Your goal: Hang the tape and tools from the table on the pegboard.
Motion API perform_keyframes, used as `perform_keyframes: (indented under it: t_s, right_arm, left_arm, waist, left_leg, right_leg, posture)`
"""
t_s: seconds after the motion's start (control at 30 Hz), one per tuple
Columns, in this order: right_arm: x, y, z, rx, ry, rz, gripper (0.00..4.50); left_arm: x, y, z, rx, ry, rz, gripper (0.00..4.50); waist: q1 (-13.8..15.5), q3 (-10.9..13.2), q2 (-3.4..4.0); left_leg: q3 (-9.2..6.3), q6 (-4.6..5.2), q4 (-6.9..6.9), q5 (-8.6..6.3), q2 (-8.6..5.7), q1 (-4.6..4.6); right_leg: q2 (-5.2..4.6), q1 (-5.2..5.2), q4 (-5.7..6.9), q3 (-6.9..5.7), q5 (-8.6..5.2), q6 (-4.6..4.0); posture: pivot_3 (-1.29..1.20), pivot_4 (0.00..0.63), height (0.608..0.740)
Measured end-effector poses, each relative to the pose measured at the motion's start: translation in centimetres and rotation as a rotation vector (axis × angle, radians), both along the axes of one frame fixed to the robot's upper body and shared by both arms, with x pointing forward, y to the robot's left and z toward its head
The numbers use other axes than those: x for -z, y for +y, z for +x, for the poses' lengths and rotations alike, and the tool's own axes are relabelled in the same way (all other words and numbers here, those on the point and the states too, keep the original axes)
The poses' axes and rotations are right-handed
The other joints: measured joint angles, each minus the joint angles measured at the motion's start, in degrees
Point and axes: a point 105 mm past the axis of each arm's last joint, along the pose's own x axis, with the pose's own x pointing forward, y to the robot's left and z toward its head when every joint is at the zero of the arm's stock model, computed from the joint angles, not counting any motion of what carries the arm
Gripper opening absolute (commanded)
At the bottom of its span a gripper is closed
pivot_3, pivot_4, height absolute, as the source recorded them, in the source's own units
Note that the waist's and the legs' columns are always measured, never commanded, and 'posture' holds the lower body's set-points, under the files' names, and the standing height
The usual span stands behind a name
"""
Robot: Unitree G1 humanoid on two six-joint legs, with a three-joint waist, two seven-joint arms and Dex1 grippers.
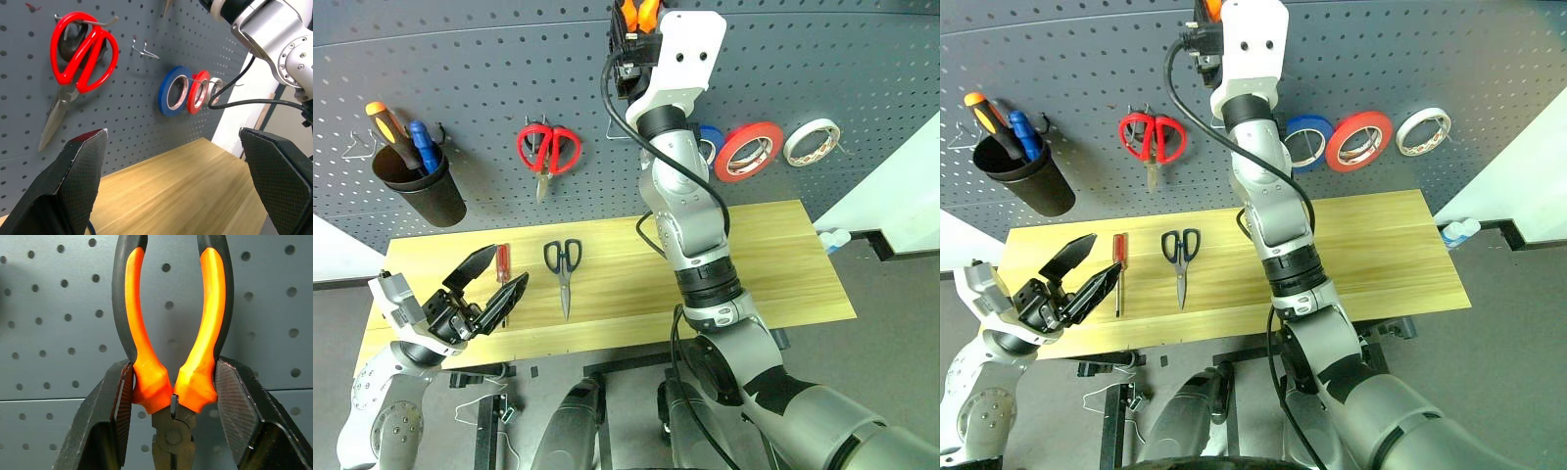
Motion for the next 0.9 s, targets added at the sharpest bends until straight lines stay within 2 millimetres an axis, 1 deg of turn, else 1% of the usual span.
perform_keyframes:
  t_s: [0.23, 0.47, 0.73, 0.9]
  right_arm:
    - [0.3, 0.5, 0.0, 0.004, 0.01, -0.004, 2.11]
    - [1.9, 1.9, 0.5, 0.0, 0.058, -0.041, 2.11]
    - [2.9, 3.1, 0.5, -0.028, 0.072, -0.057, 2.11]
    - [3.4, 3.5, 0.6, -0.036, 0.085, -0.064, 2.11]
  left_arm:
    - [0.0, -0.1, -0.1, 0.001, 0.01, 0.001, 4.5]
    - [0.1, -0.3, -0.2, 0.003, 0.021, 0.0, 4.5]
    - [0.0, -0.4, -0.5, 0.004, 0.025, 0.003, 4.5]
    - [-0.1, -0.6, -0.7, 0.006, 0.023, 0.005, 4.5]
  waist:
    - [0.0, 0.0, 0.01]
    - [0.0, 0.0, 0.02]
    - [0.0, 0.0, 0.02]
    - [0.0, 0.0, 0.03]
  left_leg:
    - [0.01, -0.01, -0.04, 0.0, 0.17, 0.0]
    - [0.02, -0.05, -0.07, 0.03, 0.29, 0.0]
    - [0.02, -0.05, -0.08, 0.03, 0.3, -0.01]
    - [0.02, -0.05, -0.1, 0.02, 0.31, -0.01]
  right_leg:
    - [0.17, -0.04, -0.01, 0.02, 0.07, -0.12]
    - [0.28, -0.08, -0.01, 0.02, 0.13, -0.23]
    - [0.28, -0.09, -0.02, 0.03, 0.13, -0.24]
    - [0.28, -0.1, -0.03, 0.04, 0.13, -0.24]
  posture:
    - [0.1, 0.279, 0.74]
    - [0.11, 0.285, 0.74]
    - [0.12, 0.293, 0.74]
    - [0.12, 0.303, 0.74]
